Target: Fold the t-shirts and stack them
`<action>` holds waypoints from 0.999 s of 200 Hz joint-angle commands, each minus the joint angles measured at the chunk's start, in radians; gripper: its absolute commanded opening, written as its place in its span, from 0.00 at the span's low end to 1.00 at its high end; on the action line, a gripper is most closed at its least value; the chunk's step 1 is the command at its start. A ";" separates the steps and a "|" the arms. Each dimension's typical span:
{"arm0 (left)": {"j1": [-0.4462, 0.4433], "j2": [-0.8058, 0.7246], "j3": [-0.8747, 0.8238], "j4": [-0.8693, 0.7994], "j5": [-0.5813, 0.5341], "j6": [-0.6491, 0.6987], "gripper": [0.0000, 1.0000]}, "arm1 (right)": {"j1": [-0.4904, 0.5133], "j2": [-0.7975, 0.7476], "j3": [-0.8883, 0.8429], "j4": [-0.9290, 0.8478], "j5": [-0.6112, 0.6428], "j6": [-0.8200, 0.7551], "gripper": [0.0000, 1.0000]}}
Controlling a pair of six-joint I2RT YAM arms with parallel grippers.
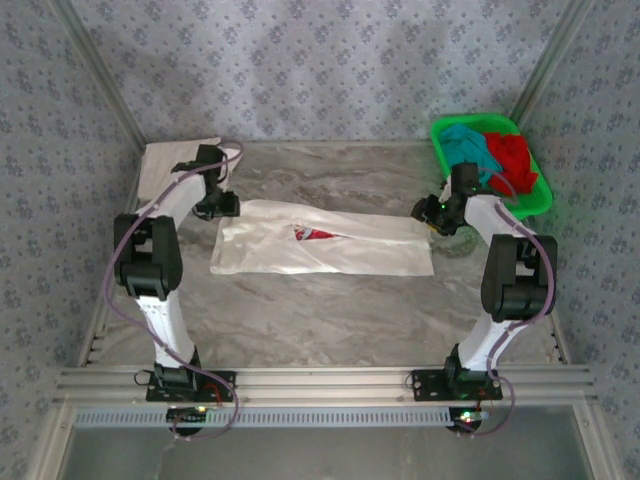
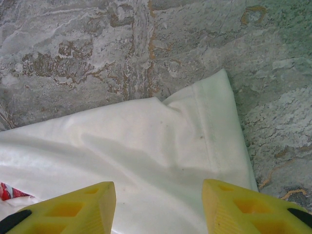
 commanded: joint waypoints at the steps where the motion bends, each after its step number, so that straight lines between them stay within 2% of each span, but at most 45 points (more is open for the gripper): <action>1: 0.012 0.040 -0.013 0.023 0.056 -0.030 0.51 | -0.002 -0.006 0.025 -0.032 -0.003 -0.018 0.52; 77: 0.050 0.080 -0.078 0.105 0.157 -0.053 0.43 | -0.005 -0.004 0.021 -0.033 0.004 -0.021 0.52; 122: 0.049 0.053 -0.091 0.106 0.152 -0.053 0.25 | -0.003 -0.006 0.022 -0.034 0.010 -0.019 0.52; 144: 0.049 0.030 -0.089 0.094 0.147 -0.056 0.25 | -0.002 -0.005 0.026 -0.035 0.013 -0.018 0.52; 162: 0.049 0.010 -0.093 0.087 0.146 -0.062 0.33 | -0.001 -0.005 0.028 -0.037 0.015 -0.020 0.52; 175: 0.046 -0.006 -0.101 0.091 0.145 -0.063 0.27 | 0.000 -0.005 0.028 -0.038 0.015 -0.020 0.52; 200: 0.046 -0.024 -0.111 0.089 0.142 -0.066 0.26 | 0.002 -0.002 0.030 -0.038 0.015 -0.019 0.52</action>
